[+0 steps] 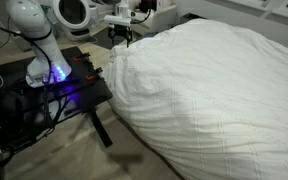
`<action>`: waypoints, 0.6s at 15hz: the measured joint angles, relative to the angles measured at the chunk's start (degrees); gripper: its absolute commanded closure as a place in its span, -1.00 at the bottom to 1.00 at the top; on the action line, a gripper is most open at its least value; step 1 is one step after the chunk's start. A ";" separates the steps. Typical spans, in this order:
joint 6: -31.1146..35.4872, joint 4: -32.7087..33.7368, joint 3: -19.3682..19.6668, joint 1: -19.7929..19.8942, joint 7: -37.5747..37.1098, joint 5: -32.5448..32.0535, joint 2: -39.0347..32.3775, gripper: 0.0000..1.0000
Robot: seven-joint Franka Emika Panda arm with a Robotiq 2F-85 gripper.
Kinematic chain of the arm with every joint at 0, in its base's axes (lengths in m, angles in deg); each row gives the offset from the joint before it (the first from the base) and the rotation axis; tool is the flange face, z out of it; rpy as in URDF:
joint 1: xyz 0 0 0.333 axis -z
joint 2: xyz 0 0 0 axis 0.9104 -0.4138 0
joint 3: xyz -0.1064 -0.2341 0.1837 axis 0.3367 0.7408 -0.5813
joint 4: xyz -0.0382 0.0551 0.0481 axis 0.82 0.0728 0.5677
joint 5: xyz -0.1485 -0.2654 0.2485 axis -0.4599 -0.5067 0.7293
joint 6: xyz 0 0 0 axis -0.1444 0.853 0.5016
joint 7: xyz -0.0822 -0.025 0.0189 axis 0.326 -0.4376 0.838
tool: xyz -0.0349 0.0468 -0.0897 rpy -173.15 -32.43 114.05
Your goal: Make the bed
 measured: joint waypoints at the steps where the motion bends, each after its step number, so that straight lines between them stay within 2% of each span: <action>1: 0.00 -0.02 0.00 0.00 0.00 0.00 -0.08 -1.00; 9: 0.02 -0.01 -0.02 -0.02 0.00 0.00 -0.45 -1.00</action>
